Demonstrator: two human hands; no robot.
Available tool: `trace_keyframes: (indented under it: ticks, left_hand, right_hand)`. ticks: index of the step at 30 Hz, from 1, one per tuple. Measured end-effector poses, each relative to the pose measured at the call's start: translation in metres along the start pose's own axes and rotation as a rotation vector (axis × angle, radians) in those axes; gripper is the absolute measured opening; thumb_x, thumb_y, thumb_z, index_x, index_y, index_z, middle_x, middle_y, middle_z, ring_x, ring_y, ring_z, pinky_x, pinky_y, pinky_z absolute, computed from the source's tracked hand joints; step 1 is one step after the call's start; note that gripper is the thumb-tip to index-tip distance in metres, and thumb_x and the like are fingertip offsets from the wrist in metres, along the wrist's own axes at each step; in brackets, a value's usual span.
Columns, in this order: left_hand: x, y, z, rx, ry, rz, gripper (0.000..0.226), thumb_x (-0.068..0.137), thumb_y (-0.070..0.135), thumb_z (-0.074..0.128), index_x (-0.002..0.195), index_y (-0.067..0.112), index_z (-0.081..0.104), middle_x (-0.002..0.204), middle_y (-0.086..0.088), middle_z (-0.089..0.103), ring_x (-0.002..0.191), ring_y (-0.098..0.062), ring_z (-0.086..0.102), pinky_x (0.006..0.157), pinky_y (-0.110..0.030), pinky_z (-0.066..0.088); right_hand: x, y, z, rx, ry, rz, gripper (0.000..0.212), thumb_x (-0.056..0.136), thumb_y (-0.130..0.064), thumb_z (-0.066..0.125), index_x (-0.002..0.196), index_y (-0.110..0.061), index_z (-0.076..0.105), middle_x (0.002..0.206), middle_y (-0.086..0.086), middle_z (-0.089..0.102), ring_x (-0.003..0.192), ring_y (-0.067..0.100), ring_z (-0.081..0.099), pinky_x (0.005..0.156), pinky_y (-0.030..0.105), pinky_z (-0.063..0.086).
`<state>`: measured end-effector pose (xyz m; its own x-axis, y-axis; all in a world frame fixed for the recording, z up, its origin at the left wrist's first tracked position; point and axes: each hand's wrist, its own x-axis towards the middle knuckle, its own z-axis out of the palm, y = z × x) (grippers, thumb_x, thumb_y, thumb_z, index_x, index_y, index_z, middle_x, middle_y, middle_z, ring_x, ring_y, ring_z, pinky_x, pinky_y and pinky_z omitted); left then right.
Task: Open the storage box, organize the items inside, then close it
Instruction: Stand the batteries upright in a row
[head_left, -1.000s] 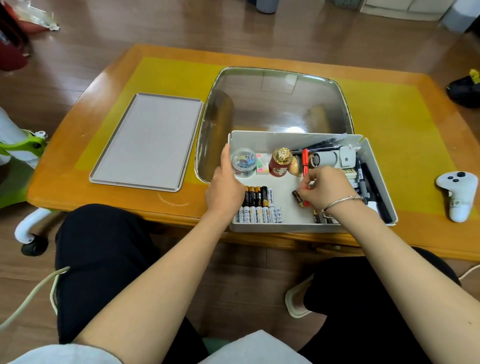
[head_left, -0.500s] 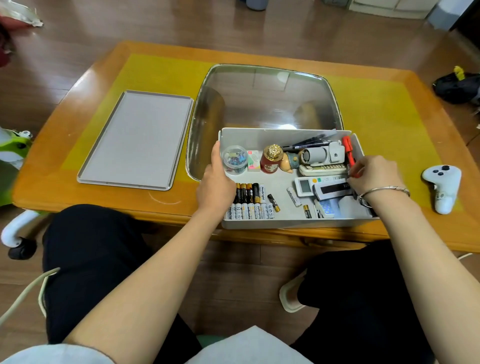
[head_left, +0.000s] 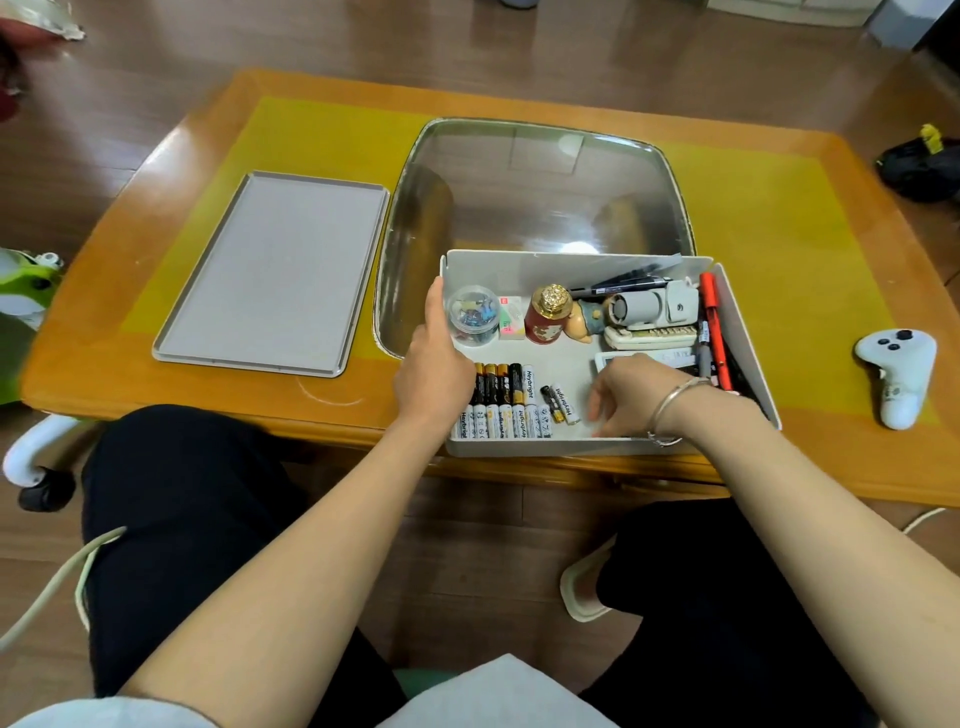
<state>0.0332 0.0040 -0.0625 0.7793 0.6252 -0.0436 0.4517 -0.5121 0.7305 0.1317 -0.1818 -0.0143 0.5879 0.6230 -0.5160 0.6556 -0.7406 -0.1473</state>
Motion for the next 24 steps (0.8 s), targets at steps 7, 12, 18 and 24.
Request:
trace_keyframes:
  ticks: [7,12,18,24]
  left_hand:
    - [-0.001,0.0,-0.001,-0.008,-0.009,-0.01,0.089,0.088,0.007,0.063,0.151,0.033,0.005,0.127,-0.005,0.056,0.099,-0.02,0.059,0.07,-0.042,0.057]
    - [0.0,0.001,-0.001,-0.015,-0.014,-0.013,0.089,0.088,0.009,0.064,0.152,0.032,0.006,0.131,-0.004,0.055,0.105,-0.021,0.059,0.074,-0.045,0.058]
    - [-0.001,0.002,-0.002,-0.024,-0.018,-0.019,0.089,0.088,0.007,0.062,0.152,0.031,0.006,0.133,-0.006,0.053,0.105,-0.023,0.059,0.074,-0.047,0.057]
    - [-0.002,0.004,-0.003,-0.024,-0.013,-0.023,0.088,0.089,0.007,0.061,0.152,0.031,0.006,0.133,-0.006,0.054,0.104,-0.022,0.059,0.072,-0.045,0.058]
  right_hand:
    - [0.029,-0.011,0.017,-0.214,-0.074,0.003,0.01,0.08,-0.018,0.066,0.081,-0.009,0.07,0.088,0.01,0.07,0.08,0.024,0.062,0.079,0.032,0.055]
    - [0.031,-0.01,0.016,-0.119,0.094,0.11,0.026,0.077,-0.032,0.074,0.081,-0.008,0.065,0.075,0.008,0.058,0.077,0.028,0.059,0.071,0.03,0.051]
    - [0.037,-0.019,0.014,0.031,0.214,0.124,0.035,0.084,-0.032,0.067,0.11,-0.011,0.056,0.097,0.011,0.062,0.074,0.026,0.058,0.072,0.032,0.049]
    - [0.047,-0.026,0.015,0.023,0.229,0.108,0.034,0.087,-0.026,0.062,0.118,-0.013,0.058,0.108,0.013,0.061,0.089,0.03,0.06,0.081,0.035,0.051]
